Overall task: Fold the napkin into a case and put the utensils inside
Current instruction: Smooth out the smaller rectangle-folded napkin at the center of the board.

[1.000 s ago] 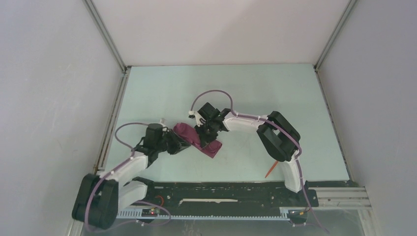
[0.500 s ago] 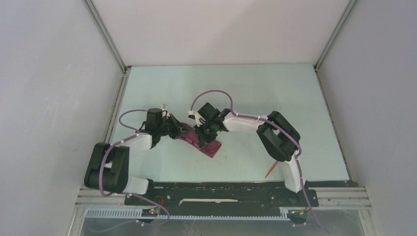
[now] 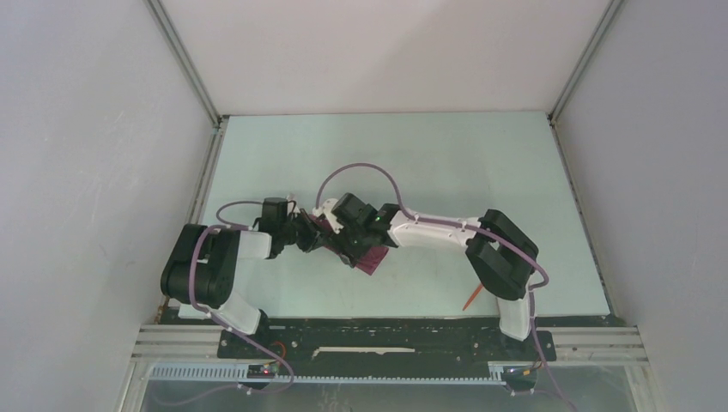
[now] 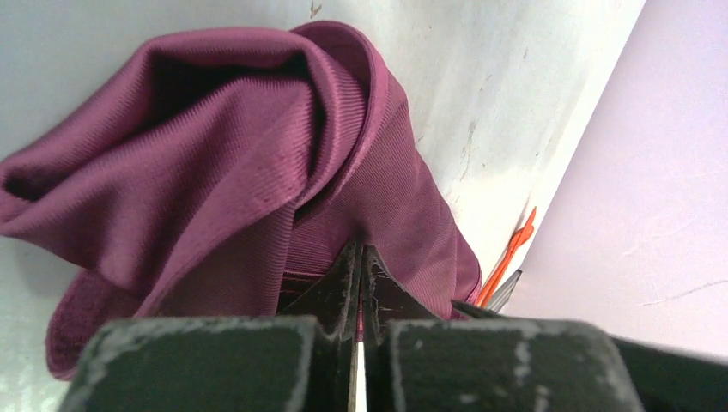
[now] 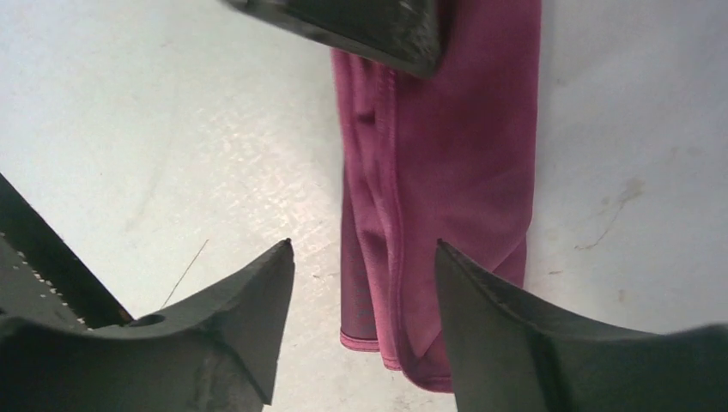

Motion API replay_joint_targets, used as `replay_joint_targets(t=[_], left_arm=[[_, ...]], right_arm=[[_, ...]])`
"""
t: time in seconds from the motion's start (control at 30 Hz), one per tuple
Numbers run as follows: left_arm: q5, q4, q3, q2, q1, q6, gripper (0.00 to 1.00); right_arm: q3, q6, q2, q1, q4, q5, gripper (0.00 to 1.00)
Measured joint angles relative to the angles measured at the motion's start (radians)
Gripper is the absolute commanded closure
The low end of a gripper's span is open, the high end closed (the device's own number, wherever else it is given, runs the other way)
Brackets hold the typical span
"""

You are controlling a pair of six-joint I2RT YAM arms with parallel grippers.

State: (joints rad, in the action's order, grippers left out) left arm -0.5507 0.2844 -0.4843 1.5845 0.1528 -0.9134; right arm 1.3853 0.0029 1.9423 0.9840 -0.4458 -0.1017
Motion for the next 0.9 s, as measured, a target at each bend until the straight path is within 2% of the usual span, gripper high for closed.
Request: replay_joint_targets(t=[0.1, 0.27, 0.47, 0.57, 0.77, 0.9], left_arm=[[-0.003, -0.001, 0.000, 0.000, -0.005, 0.011, 1.00], [-0.007, -0.006, -0.002, 0.000, -0.020, 0.033, 1.00], [-0.008, -0.009, -0.004, 0.000, -0.024, 0.046, 1.00], [-0.009, -0.009, -0.004, 0.000, -0.024, 0.050, 1.00], [-0.009, -0.009, -0.004, 0.000, -0.025, 0.051, 1.00], [-0.010, -0.011, -0.006, -0.001, -0.026, 0.052, 1.00]], right_arm=[[0.001, -0.069, -0.018, 0.068, 0.019, 0.100, 0.23], [0.022, -0.147, 0.003, 0.134, 0.016, 0.214, 0.22], [0.069, -0.202, 0.075, 0.138, 0.024, 0.315, 0.35], [0.061, -0.207, 0.098, 0.138, 0.027, 0.332, 0.37], [0.051, -0.182, 0.109, 0.135, 0.047, 0.319, 0.34], [0.035, -0.123, 0.107, 0.114, 0.080, 0.267, 0.37]])
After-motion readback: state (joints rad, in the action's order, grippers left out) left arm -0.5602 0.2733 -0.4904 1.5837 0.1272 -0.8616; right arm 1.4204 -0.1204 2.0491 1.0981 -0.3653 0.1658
